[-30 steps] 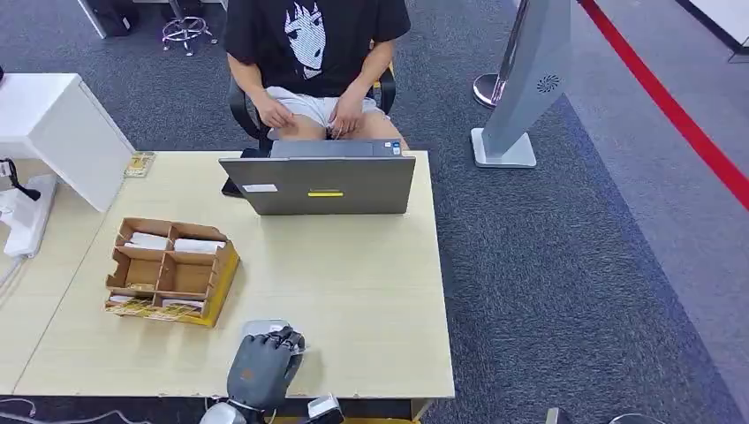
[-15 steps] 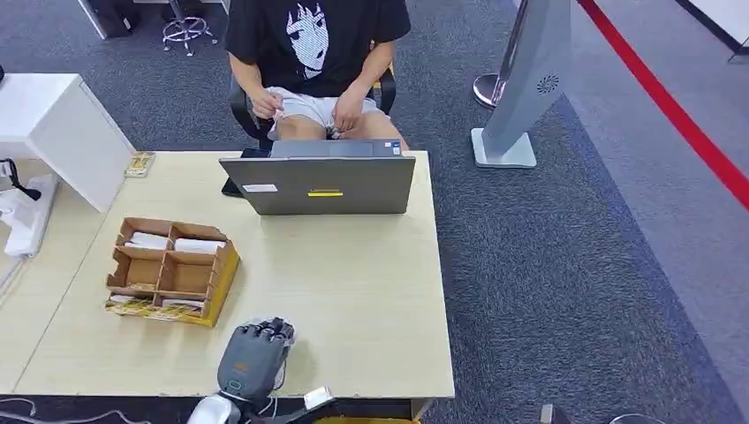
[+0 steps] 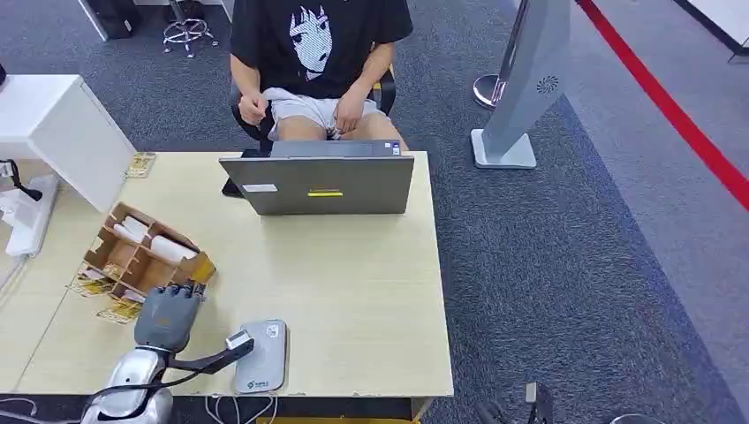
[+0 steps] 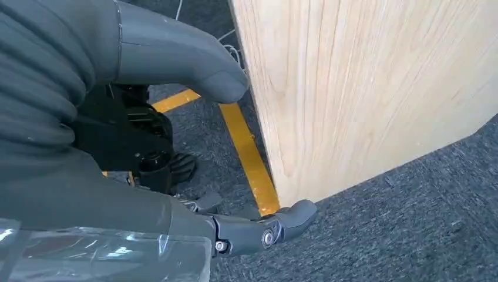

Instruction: Pass the card to the sensor for recognition and then transmit it.

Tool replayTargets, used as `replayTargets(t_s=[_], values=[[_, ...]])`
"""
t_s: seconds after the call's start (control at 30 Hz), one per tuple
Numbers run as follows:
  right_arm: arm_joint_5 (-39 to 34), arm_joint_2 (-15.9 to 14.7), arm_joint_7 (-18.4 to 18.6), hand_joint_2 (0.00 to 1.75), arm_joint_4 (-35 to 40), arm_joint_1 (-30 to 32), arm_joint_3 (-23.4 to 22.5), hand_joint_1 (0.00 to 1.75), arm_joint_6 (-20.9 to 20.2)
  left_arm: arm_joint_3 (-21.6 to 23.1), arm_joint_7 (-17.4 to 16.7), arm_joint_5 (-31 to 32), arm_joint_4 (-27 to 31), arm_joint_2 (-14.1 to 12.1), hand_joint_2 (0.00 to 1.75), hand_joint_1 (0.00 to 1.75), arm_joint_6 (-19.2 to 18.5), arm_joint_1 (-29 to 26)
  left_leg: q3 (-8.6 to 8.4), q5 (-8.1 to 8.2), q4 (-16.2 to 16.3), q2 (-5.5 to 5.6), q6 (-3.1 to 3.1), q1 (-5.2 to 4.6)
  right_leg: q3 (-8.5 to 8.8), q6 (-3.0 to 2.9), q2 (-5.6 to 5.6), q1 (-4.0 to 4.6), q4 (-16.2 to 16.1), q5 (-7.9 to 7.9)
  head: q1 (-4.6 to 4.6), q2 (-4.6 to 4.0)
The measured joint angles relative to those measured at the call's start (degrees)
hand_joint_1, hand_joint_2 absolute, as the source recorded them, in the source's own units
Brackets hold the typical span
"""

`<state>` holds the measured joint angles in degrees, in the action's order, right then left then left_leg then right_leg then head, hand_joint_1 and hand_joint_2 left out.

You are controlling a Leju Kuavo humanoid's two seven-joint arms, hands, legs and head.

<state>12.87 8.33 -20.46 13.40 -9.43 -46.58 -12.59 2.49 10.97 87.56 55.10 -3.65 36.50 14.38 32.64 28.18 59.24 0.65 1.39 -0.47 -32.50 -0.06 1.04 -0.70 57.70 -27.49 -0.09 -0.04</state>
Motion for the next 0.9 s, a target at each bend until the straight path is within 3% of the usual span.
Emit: replayTargets(t_s=[0.37,0.57,0.9], values=[[1.42,0.37,0.26,1.75,-0.02,-0.6,0.61,0.0,0.18,-1.4,0.61,0.13,4.64,-0.39,1.75,1.75,-2.56,4.97,0.02,-0.01,0.02,0.03,0.02,-0.02,-0.01,0.05,-0.06,0.0,-0.01,0.04,0.0,0.0],[2.06,0.46,0.48,1.75,-0.02,-0.72,0.98,0.0,0.17,-0.59,-2.86,0.22,7.45,0.06,1.75,1.75,-3.89,7.84,0.02,-0.02,0.02,0.03,0.02,-0.01,-0.02,0.04,-0.05,0.0,-0.01,0.05,-0.02,0.0],[2.12,0.72,0.59,1.75,-0.09,-0.89,1.01,0.0,0.09,-0.37,-2.99,0.2,8.48,0.06,1.75,1.75,-4.46,9.97,0.02,-0.02,0.02,0.01,0.01,-0.02,-0.02,0.03,-0.03,0.0,-0.01,0.05,-0.02,0.0]])
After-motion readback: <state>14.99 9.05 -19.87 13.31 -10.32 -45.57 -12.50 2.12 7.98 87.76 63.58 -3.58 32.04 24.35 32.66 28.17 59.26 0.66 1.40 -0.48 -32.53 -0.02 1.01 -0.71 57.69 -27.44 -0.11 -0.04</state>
